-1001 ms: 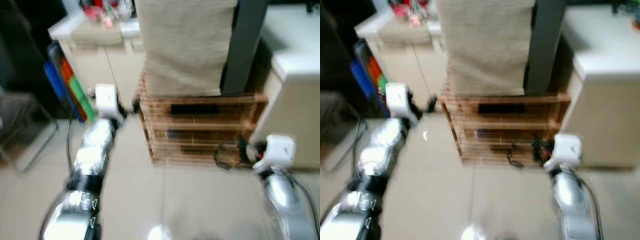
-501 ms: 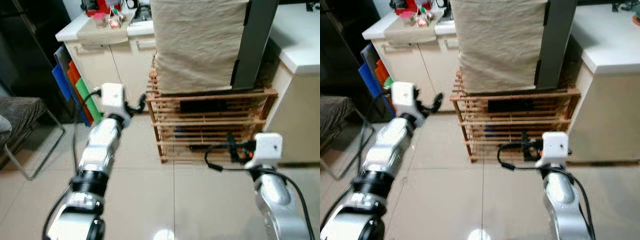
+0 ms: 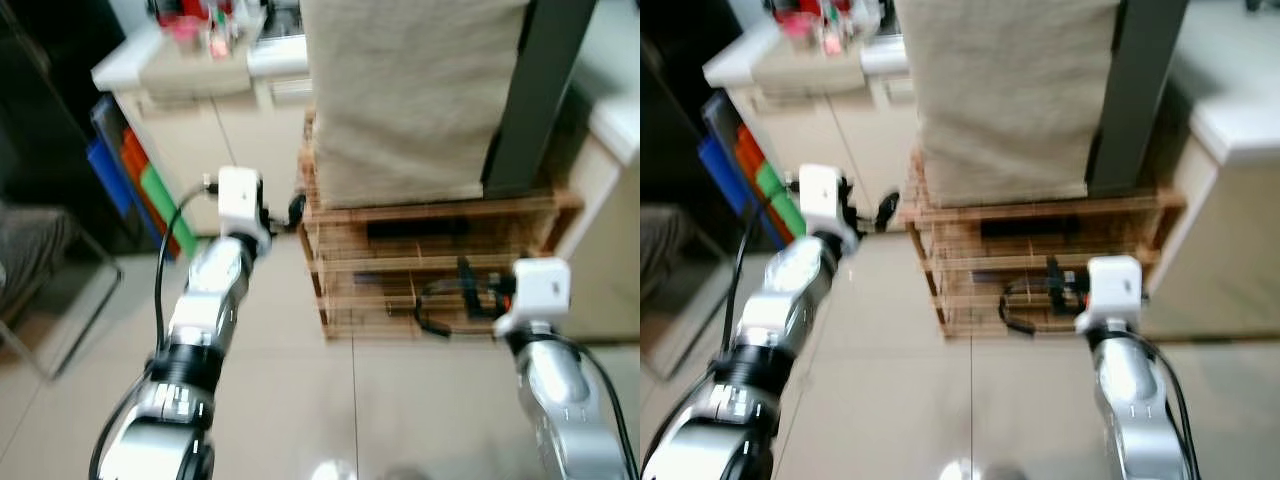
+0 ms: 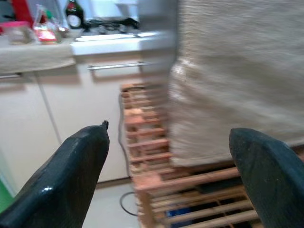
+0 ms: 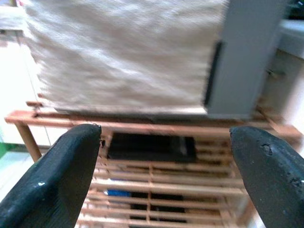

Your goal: Restocking fridge

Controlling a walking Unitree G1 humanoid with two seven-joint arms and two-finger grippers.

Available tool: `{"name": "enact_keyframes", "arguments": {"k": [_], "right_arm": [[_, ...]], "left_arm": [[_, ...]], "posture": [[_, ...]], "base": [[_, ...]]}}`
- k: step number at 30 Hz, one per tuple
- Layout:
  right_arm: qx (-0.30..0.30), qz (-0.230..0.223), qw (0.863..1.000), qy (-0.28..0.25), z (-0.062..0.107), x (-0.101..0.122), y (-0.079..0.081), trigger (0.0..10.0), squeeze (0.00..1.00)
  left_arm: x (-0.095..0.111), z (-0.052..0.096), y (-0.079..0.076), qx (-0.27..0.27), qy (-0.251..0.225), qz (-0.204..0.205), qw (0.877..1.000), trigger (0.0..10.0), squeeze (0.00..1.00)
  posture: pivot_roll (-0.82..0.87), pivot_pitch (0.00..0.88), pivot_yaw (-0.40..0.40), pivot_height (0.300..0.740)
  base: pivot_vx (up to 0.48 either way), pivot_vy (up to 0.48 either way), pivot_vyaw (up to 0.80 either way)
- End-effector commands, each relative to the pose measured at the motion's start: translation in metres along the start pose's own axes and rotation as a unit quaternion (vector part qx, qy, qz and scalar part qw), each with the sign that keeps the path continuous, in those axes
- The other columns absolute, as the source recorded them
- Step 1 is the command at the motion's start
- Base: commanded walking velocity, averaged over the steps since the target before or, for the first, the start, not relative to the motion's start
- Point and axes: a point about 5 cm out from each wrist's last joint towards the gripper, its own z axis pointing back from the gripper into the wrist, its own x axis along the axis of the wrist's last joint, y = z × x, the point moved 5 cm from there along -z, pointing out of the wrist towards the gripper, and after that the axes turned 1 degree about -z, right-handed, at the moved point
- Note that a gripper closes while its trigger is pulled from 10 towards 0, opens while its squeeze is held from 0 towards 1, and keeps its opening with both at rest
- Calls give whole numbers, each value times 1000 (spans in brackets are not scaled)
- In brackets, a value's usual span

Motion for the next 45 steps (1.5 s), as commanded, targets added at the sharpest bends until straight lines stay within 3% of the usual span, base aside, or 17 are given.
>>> {"name": "enact_keyframes", "arguments": {"k": [1,6,14,16,20,25,33,38,41,45], "right_arm": [[-8,-12,1000,-7,-2,3,1,10000,0],[-37,-23,999,-1,-1,-1,-12,10000,0],[-62,-35,997,-3,2,-1,-26,10000,0],[-80,-42,996,-13,5,2,-36,10000,0],[-114,-64,991,-10,8,0,-55,10000,0],[-135,-66,989,-13,7,1,-65,10000,0],[-166,-56,984,-7,15,0,-93,10000,0],[-163,-57,985,-11,12,3,-91,10000,0],[-137,-59,989,-11,7,2,-70,10000,0],[-119,-60,991,-12,5,1,-54,10000,0]], "left_arm": [[-2,3,16,22,7,-5,1000,10000,0],[-8,4,16,20,21,4,1000,10000,0],[-7,2,20,23,27,16,999,10000,0],[-7,2,21,19,26,19,999,10000,0],[-8,5,12,-3,24,14,1000,10000,0],[-11,7,4,-16,23,14,999,10000,0],[-11,11,23,1,28,0,1000,10000,0],[-11,13,24,5,28,4,1000,10000,0],[-12,15,16,-9,25,5,1000,10000,0],[-15,21,1,-36,23,16,999,10000,0]], "posture": [[-207,0,122,740],[-211,0,124,740],[-213,0,133,740],[-213,0,135,740],[-212,0,138,740],[-209,0,135,740],[-195,0,134,740],[-192,0,133,740],[-190,0,134,740],[-190,0,137,740]], "base": [[0,442,0],[0,465,0],[0,450,-757],[0,476,-756],[0,480,-756],[0,480,-754],[0,480,-734],[0,480,-738],[0,480,-733],[0,480,-738]]}}
